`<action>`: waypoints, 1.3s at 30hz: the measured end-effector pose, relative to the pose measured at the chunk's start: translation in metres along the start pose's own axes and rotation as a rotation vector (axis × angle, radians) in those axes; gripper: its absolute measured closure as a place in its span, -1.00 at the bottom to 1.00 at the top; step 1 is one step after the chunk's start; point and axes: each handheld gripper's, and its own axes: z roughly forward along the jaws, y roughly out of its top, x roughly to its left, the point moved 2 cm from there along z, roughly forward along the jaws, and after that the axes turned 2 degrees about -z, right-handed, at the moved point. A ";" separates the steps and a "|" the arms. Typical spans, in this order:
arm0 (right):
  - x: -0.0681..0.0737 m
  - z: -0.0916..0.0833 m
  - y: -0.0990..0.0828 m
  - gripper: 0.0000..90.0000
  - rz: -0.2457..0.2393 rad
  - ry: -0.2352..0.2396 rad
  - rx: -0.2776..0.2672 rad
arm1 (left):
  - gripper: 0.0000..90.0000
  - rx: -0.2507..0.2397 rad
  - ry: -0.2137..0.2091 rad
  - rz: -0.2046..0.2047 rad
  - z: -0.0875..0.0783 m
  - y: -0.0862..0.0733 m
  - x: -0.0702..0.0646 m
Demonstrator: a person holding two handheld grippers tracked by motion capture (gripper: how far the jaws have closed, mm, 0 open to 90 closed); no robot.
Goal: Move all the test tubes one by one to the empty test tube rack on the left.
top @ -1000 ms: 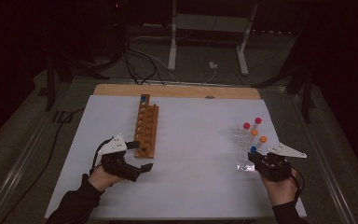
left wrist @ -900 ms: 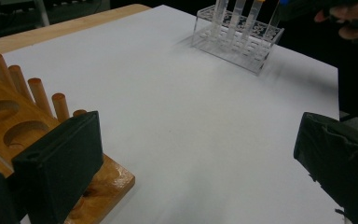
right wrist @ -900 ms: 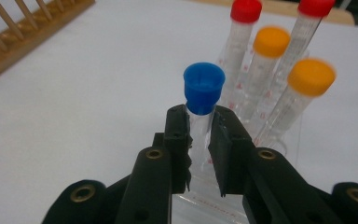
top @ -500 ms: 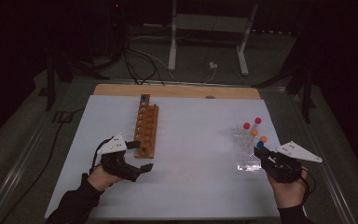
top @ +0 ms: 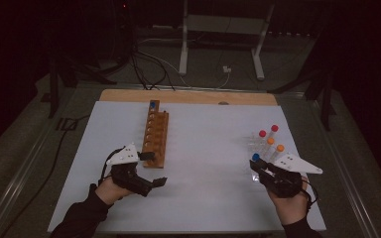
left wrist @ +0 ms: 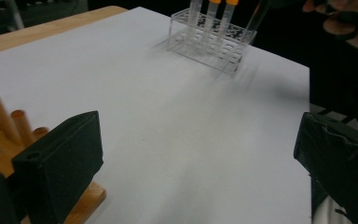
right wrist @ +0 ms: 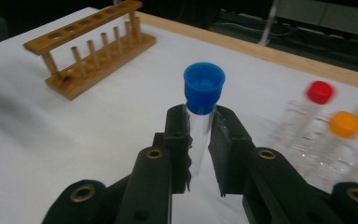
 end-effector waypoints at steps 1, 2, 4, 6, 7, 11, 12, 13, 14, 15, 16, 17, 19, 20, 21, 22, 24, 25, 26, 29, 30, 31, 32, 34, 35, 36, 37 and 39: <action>0.003 0.002 0.000 0.72 -0.006 0.007 0.001 | -0.95 0.000 -0.003 0.000 0.001 0.000 -0.001; 0.006 0.005 0.000 0.72 -0.012 0.017 0.004 | -0.95 0.000 -0.008 -0.002 0.002 0.001 -0.001; 0.011 0.010 0.000 0.72 -0.018 0.040 0.013 | -0.95 0.002 -0.019 -0.006 0.003 0.001 -0.003; 0.017 0.015 0.000 0.72 -0.029 0.063 0.026 | -0.95 0.006 -0.033 -0.006 0.004 0.003 -0.004; 0.020 0.018 -0.001 0.72 -0.032 0.076 0.033 | -0.95 0.006 -0.036 -0.007 0.005 0.004 -0.005; 0.031 0.027 -0.001 0.72 -0.042 0.129 0.055 | -0.95 0.008 -0.060 0.004 0.009 0.010 -0.009; 0.034 0.029 -0.001 0.72 -0.047 0.139 0.060 | -0.95 0.009 -0.071 0.006 0.010 0.012 -0.010; 0.037 0.031 -0.001 0.72 -0.049 0.152 0.061 | -0.95 0.004 -0.076 0.007 0.011 0.013 -0.011; 0.040 0.032 0.000 0.72 -0.055 0.161 0.064 | -0.95 0.001 -0.085 0.008 0.013 0.015 -0.013; 0.043 0.034 0.000 0.72 -0.058 0.173 0.068 | -0.95 0.001 -0.092 0.010 0.014 0.017 -0.014; 0.047 0.035 0.000 0.72 -0.062 0.183 0.071 | -0.95 0.000 -0.102 0.009 0.016 0.020 -0.015; 0.050 0.037 0.000 0.72 -0.066 0.193 0.074 | -0.95 0.001 -0.106 0.018 0.018 0.022 -0.016; 0.056 0.040 0.001 0.72 -0.075 0.215 0.077 | -0.91 -0.002 -0.120 0.024 0.023 0.026 -0.019; 0.058 0.041 0.001 0.72 -0.078 0.223 0.079 | -0.91 -0.001 -0.129 0.029 0.026 0.028 -0.021; 0.061 0.042 0.001 0.72 -0.083 0.232 0.082 | -0.91 -0.002 -0.131 0.039 0.028 0.031 -0.022; 0.063 0.043 0.001 0.72 -0.084 0.238 0.081 | -0.89 -0.005 -0.136 0.045 0.031 0.033 -0.024; 0.067 0.045 0.001 0.72 -0.092 0.248 0.082 | -0.86 -0.006 -0.157 0.043 0.036 0.038 -0.026; 0.068 0.045 0.001 0.72 -0.095 0.254 0.085 | -0.85 -0.004 -0.159 0.051 0.039 0.040 -0.027; 0.070 0.046 0.001 0.72 -0.098 0.259 0.086 | -0.82 -0.005 -0.163 0.060 0.041 0.042 -0.029; 0.072 0.047 0.001 0.72 -0.103 0.270 0.087 | -0.71 -0.005 -0.179 0.070 0.049 0.047 -0.033; 0.073 0.047 0.001 0.72 -0.103 0.271 0.088 | -0.66 -0.007 -0.185 0.072 0.052 0.049 -0.034; 0.073 0.047 0.001 0.72 -0.103 0.273 0.088 | -0.64 -0.007 -0.186 0.076 0.054 0.050 -0.035; 0.074 0.046 0.000 0.72 -0.104 0.276 0.088 | -0.63 -0.006 -0.187 0.080 0.056 0.050 -0.036; 0.075 0.046 0.000 0.72 -0.106 0.280 0.087 | -0.49 -0.005 -0.189 0.083 0.061 0.051 -0.036; 0.075 0.046 0.000 0.72 -0.105 0.282 0.086 | -0.45 -0.006 -0.192 0.083 0.063 0.051 -0.037; 0.076 0.046 0.000 0.72 -0.105 0.284 0.087 | -0.38 -0.007 -0.192 0.085 0.065 0.050 -0.038; 0.076 0.046 0.000 0.72 -0.107 0.285 0.090 | -0.29 -0.007 -0.193 0.083 0.067 0.050 -0.038; 0.077 0.047 0.000 0.72 -0.107 0.290 0.092 | -0.16 -0.004 -0.200 0.091 0.070 0.050 -0.040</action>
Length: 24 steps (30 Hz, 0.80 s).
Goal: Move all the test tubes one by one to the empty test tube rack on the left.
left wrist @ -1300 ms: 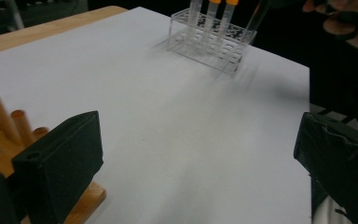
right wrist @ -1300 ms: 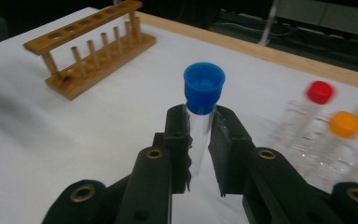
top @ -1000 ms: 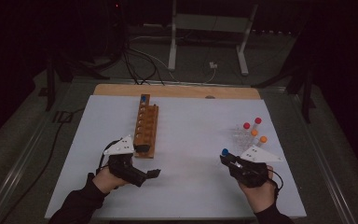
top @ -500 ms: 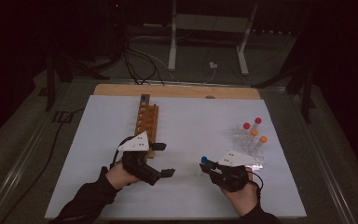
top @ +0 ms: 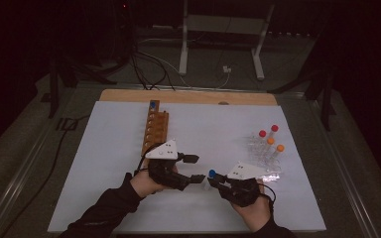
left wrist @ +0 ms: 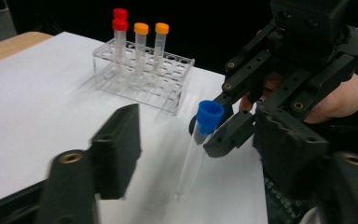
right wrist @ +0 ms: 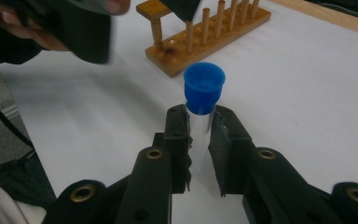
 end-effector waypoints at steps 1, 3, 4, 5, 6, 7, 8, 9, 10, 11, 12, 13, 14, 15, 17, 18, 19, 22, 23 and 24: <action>0.000 0.000 0.000 0.72 0.000 0.002 0.002 | -0.09 0.003 -0.005 0.001 0.002 0.000 0.000; 0.001 0.001 0.000 0.72 0.000 0.005 0.003 | 0.05 0.005 -0.018 0.007 0.006 0.001 -0.002; 0.001 0.001 0.000 0.72 -0.002 0.005 0.002 | 0.12 0.007 -0.026 0.012 0.008 0.001 -0.002; 0.002 0.001 0.000 0.72 -0.004 0.006 0.002 | 0.19 0.010 -0.035 0.018 0.010 0.002 -0.003; 0.002 0.001 0.001 0.72 -0.006 0.006 0.001 | 0.29 0.014 -0.035 0.025 0.011 0.002 -0.004; 0.002 0.001 0.001 0.72 -0.006 0.006 0.001 | 0.29 0.014 -0.043 0.027 0.013 0.003 -0.005; 0.002 0.001 0.001 0.72 -0.006 0.006 0.001 | 0.33 0.017 -0.049 0.031 0.015 0.003 -0.005; 0.002 0.001 0.001 0.72 -0.005 0.008 0.003 | 0.35 0.018 -0.048 0.031 0.017 0.003 -0.006; 0.002 0.001 0.001 0.72 -0.004 0.008 0.003 | 0.41 0.021 -0.049 0.031 0.018 0.004 -0.006; 0.002 0.001 0.000 0.72 -0.005 0.007 0.002 | 0.45 0.023 -0.051 0.034 0.020 0.004 -0.006; 0.002 0.001 0.001 0.72 -0.005 0.008 0.002 | 0.47 0.026 -0.048 0.034 0.022 0.004 -0.006; 0.002 0.001 0.001 0.72 -0.007 0.007 0.001 | 0.51 0.032 -0.049 0.036 0.023 0.004 -0.005; 0.002 0.001 0.001 0.72 -0.005 0.007 0.000 | 0.53 0.036 -0.047 0.042 0.024 0.004 -0.005; 0.002 0.000 0.001 0.72 -0.003 0.007 0.000 | 0.54 0.040 -0.042 0.047 0.025 0.003 -0.005; 0.001 0.000 0.001 0.72 -0.002 0.006 -0.001 | 0.60 0.042 -0.038 0.047 0.026 0.003 -0.004; 0.001 0.000 0.001 0.72 -0.002 0.006 -0.002 | 0.63 0.044 -0.038 0.055 0.026 0.003 -0.004; 0.001 0.000 0.001 0.72 -0.001 0.005 -0.002 | 0.66 0.047 -0.036 0.062 0.027 0.003 -0.004; 0.000 0.000 0.000 0.72 0.004 0.006 0.002 | 0.69 0.047 -0.030 0.071 0.027 0.003 -0.004; 0.000 0.001 0.000 0.72 0.006 0.008 0.002 | 0.70 0.048 -0.028 0.073 0.027 0.003 -0.003; 0.000 0.001 0.000 0.72 0.008 0.007 0.001 | 0.71 0.049 -0.030 0.070 0.027 0.003 -0.003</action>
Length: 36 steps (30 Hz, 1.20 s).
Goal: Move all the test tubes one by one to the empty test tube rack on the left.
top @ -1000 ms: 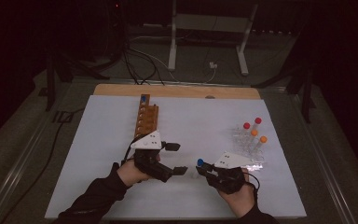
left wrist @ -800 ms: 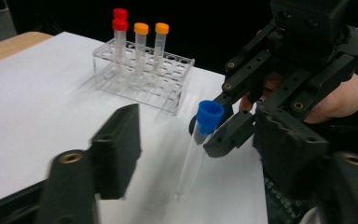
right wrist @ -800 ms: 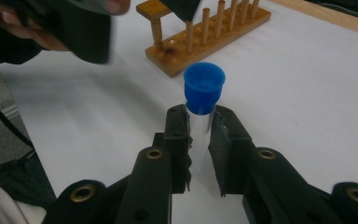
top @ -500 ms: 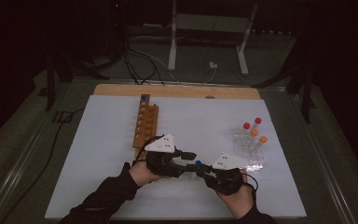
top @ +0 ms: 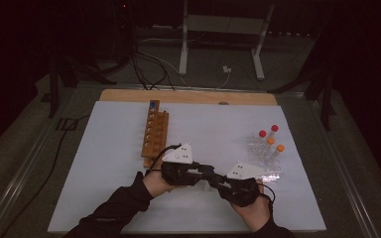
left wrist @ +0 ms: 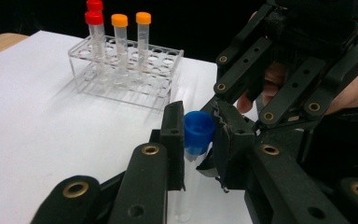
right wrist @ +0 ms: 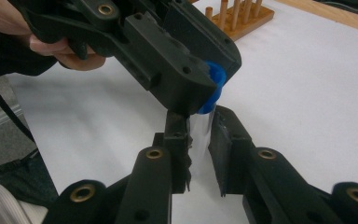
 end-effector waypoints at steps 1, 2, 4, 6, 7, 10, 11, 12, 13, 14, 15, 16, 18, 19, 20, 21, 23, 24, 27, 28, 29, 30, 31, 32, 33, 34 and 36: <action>0.000 0.000 0.000 0.71 0.005 0.004 -0.002 | 0.71 0.002 0.003 0.008 0.000 0.000 0.000; 0.000 0.000 0.000 0.71 0.006 0.005 -0.003 | 0.72 -0.001 0.005 0.010 -0.001 0.000 0.000; -0.001 0.000 0.000 0.69 0.007 0.007 -0.008 | 0.72 -0.004 0.016 0.014 -0.002 0.002 0.000; -0.001 -0.001 0.000 0.58 0.005 -0.006 -0.008 | 0.72 -0.012 0.024 0.011 -0.005 0.004 0.002; -0.002 -0.002 0.000 0.56 0.004 -0.007 -0.011 | 0.72 -0.016 0.029 0.005 -0.008 0.006 0.003; -0.004 -0.004 0.000 0.42 0.013 -0.017 -0.025 | 0.72 -0.030 0.060 0.006 -0.017 0.009 0.009; -0.004 -0.005 0.000 0.35 0.015 -0.019 -0.032 | 0.72 -0.035 0.070 0.002 -0.021 0.011 0.012; -0.004 -0.006 0.000 0.28 0.018 -0.025 -0.043 | 0.72 -0.039 0.088 0.005 -0.025 0.012 0.014; -0.005 -0.007 0.001 0.21 0.018 -0.029 -0.051 | 0.72 -0.045 0.099 0.002 -0.030 0.014 0.017; -0.005 -0.008 0.001 0.14 0.018 -0.030 -0.057 | 0.72 -0.049 0.111 0.000 -0.035 0.016 0.020; -0.005 -0.008 0.002 0.07 0.018 -0.034 -0.063 | 0.72 -0.053 0.133 0.003 -0.040 0.018 0.023; -0.005 -0.009 0.002 -0.01 0.022 -0.037 -0.065 | 0.72 -0.059 0.148 0.000 -0.045 0.019 0.027; -0.006 -0.009 0.003 -0.17 0.027 -0.043 -0.076 | 0.72 -0.069 0.182 -0.008 -0.055 0.023 0.034; -0.006 -0.009 0.003 -0.25 0.031 -0.043 -0.081 | 0.72 -0.069 0.203 -0.008 -0.060 0.025 0.038; -0.006 -0.009 0.003 -0.36 0.035 -0.040 -0.084 | 0.72 -0.068 0.219 -0.011 -0.066 0.026 0.042; -0.006 -0.009 0.004 -0.43 0.038 -0.035 -0.089 | 0.72 -0.072 0.239 -0.015 -0.071 0.028 0.047; -0.006 -0.009 0.005 -0.59 0.045 -0.030 -0.093 | 0.72 -0.077 0.272 -0.025 -0.080 0.030 0.055; -0.006 -0.008 0.005 -0.65 0.048 -0.032 -0.095 | 0.72 -0.078 0.291 -0.026 -0.085 0.031 0.058; -0.006 -0.009 0.006 -0.79 0.056 -0.042 -0.113 | 0.72 -0.078 0.338 -0.037 -0.095 0.032 0.069; -0.006 -0.009 0.006 -0.84 0.059 -0.045 -0.116 | 0.72 -0.078 0.349 -0.044 -0.098 0.032 0.073; -0.006 -0.010 0.006 -0.91 0.058 -0.043 -0.116 | 0.72 -0.074 0.368 -0.044 -0.102 0.032 0.077; -0.007 -0.010 0.006 -0.94 0.058 -0.043 -0.113 | 0.72 -0.075 0.386 -0.049 -0.105 0.032 0.080; -0.007 -0.010 0.006 -0.95 0.061 -0.039 -0.115 | 0.72 -0.077 0.400 -0.055 -0.108 0.032 0.084; -0.008 -0.011 0.005 -0.98 0.062 -0.034 -0.120 | 0.72 -0.085 0.416 -0.064 -0.111 0.032 0.088; -0.008 -0.011 0.005 -0.98 0.062 -0.030 -0.122 | 0.72 -0.086 0.428 -0.071 -0.115 0.033 0.091; -0.009 -0.011 0.005 -0.98 0.061 -0.025 -0.121 | 0.72 -0.086 0.442 -0.075 -0.117 0.033 0.094; -0.009 -0.011 0.005 -0.99 0.062 -0.029 -0.123 | 0.72 -0.088 0.467 -0.085 -0.123 0.033 0.101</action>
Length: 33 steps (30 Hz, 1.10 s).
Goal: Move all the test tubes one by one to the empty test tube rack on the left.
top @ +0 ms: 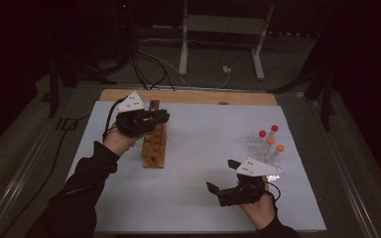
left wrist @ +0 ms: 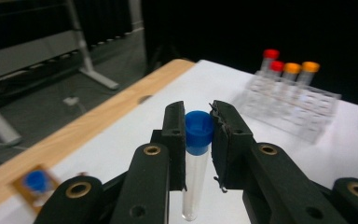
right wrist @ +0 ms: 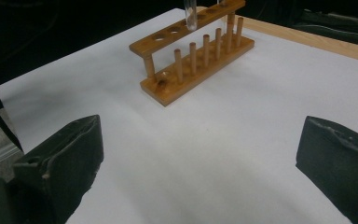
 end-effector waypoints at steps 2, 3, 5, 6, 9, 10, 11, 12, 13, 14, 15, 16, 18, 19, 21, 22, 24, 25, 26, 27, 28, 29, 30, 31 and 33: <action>0.000 -0.001 0.000 -0.99 -0.002 0.010 -0.010 | 0.72 -0.006 0.027 -0.005 -0.001 0.002 0.009; 0.000 -0.002 0.000 -0.99 0.001 0.013 -0.014 | 0.72 -0.007 0.033 -0.010 -0.002 0.002 0.013; -0.001 -0.002 0.000 -0.99 -0.005 0.013 -0.013 | 0.72 -0.013 0.058 -0.019 -0.002 0.004 0.021; -0.001 -0.002 0.000 -0.99 -0.003 0.018 -0.014 | 0.72 -0.014 0.072 -0.019 -0.002 0.005 0.025; -0.002 -0.002 0.000 -0.99 0.004 0.023 -0.017 | 0.72 -0.003 0.104 -0.026 0.000 0.006 0.035; -0.002 -0.002 0.000 -0.99 0.005 0.027 -0.015 | 0.72 -0.001 0.112 -0.028 0.001 0.007 0.038; -0.002 -0.002 0.000 -0.99 0.004 0.026 -0.017 | 0.72 0.001 0.121 -0.031 0.002 0.007 0.041; -0.002 -0.002 0.000 -0.99 0.004 0.026 -0.018 | 0.72 -0.001 0.133 -0.034 0.004 0.007 0.044; -0.002 -0.002 0.000 -0.99 0.004 0.029 -0.018 | 0.72 0.003 0.138 -0.039 0.005 0.007 0.047; -0.002 -0.003 0.000 -0.99 0.004 0.027 -0.021 | 0.72 0.003 0.151 -0.044 0.006 0.007 0.051; -0.002 -0.003 0.000 -0.99 0.005 0.029 -0.024 | 0.72 0.004 0.161 -0.049 0.007 0.006 0.055; -0.002 -0.003 0.000 -0.99 0.003 0.031 -0.025 | 0.72 0.004 0.162 -0.057 0.008 0.006 0.058; -0.002 -0.003 0.000 -0.99 0.003 0.030 -0.029 | 0.72 0.009 0.182 -0.059 0.011 0.005 0.063; -0.002 -0.003 0.000 -0.99 0.004 0.034 -0.028 | 0.72 0.012 0.191 -0.059 0.012 0.004 0.066; -0.002 -0.003 0.000 -0.99 -0.003 0.031 -0.022 | 0.72 0.015 0.209 -0.059 0.015 0.002 0.071; -0.002 -0.003 0.000 -0.99 0.000 0.036 -0.023 | 0.72 0.010 0.212 -0.070 0.016 0.001 0.074; -0.002 -0.003 0.000 -0.99 -0.001 0.032 -0.023 | 0.72 0.004 0.221 -0.089 0.018 -0.001 0.079; -0.003 -0.003 -0.001 -0.99 0.002 0.034 -0.024 | 0.72 0.005 0.223 -0.096 0.020 -0.002 0.080; -0.003 -0.004 -0.001 -0.99 0.005 0.033 -0.025 | 0.72 0.005 0.232 -0.097 0.022 -0.004 0.082; -0.003 -0.004 -0.001 -0.99 0.005 0.032 -0.025 | 0.72 0.008 0.237 -0.102 0.024 -0.006 0.083; -0.003 -0.004 -0.001 -0.99 0.006 0.034 -0.024 | 0.72 0.014 0.239 -0.104 0.025 -0.008 0.084; -0.003 -0.004 -0.001 -0.99 0.004 0.033 -0.026 | 0.72 0.016 0.236 -0.115 0.027 -0.010 0.085; -0.003 -0.004 -0.001 -0.99 0.002 0.033 -0.025 | 0.72 0.018 0.239 -0.116 0.028 -0.012 0.085; -0.003 -0.004 -0.001 -0.99 0.003 0.036 -0.025 | 0.72 0.021 0.242 -0.114 0.030 -0.014 0.085; -0.003 -0.004 -0.001 -0.99 0.001 0.035 -0.023 | 0.72 0.027 0.238 -0.123 0.033 -0.019 0.085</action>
